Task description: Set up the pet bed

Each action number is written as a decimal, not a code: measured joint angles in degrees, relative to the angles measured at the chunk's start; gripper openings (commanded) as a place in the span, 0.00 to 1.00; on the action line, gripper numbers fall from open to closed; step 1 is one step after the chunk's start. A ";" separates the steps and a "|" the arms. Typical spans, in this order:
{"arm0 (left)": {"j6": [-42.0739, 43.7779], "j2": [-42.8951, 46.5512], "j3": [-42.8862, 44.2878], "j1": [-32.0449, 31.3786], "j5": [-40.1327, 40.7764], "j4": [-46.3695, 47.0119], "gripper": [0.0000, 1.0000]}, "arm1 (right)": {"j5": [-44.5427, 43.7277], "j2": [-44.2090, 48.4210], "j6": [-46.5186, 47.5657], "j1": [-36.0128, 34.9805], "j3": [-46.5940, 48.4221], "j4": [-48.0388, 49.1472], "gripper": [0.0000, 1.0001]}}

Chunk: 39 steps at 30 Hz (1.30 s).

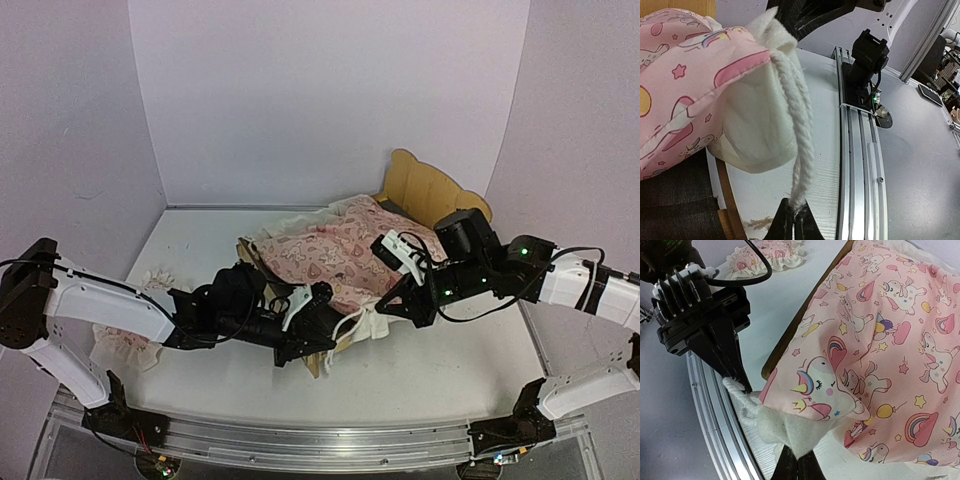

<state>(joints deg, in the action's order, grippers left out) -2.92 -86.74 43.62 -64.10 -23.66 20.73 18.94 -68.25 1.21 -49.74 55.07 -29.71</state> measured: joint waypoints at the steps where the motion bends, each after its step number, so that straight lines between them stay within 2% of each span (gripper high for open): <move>1: 0.28 0.26 0.00 0.13 0.07 -0.83 0.06 | 0.11 0.00 0.11 0.11 0.02 0.09 0.00; 7: 3.08 1.07 0.15 0.98 -0.11 -4.85 0.10 | 0.61 0.00 0.55 0.76 0.28 0.13 0.00; 11: 3.61 1.09 0.20 1.20 -0.37 -6.10 0.00 | 1.27 0.00 0.57 0.85 1.16 0.22 0.00; 15: 4.15 1.03 1.46 1.27 0.02 -7.26 0.00 | 1.46 0.00 0.57 0.85 1.46 0.22 0.00; 16: 4.20 1.03 1.88 1.27 0.59 -7.26 0.03 | 1.46 0.00 0.57 0.85 1.46 0.20 0.00; 18: 4.24 0.98 2.71 1.27 1.68 -7.21 0.18 | 1.46 0.00 0.55 0.87 1.46 0.20 0.00; 21: 4.26 0.33 4.09 1.27 0.70 -7.23 0.25 | 1.51 0.00 0.57 0.87 1.64 0.04 0.00; 29: 4.46 -6.05 6.73 1.27 -3.43 -6.54 0.23 | 1.70 0.00 0.59 0.87 2.05 -0.04 0.00; 33: 4.52 -7.45 6.73 1.27 -4.09 -5.70 0.16 | 1.75 0.00 0.72 0.87 2.29 -0.09 0.00; 39: 4.63 -9.51 6.73 1.27 -4.13 -3.91 0.15 | 2.10 0.00 0.74 0.87 2.78 -0.09 0.00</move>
<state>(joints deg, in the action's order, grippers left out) 1.72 -96.25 50.35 -62.83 -27.79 16.82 21.04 -68.25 1.96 -48.86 57.84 -29.80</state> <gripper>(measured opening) 0.153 0.015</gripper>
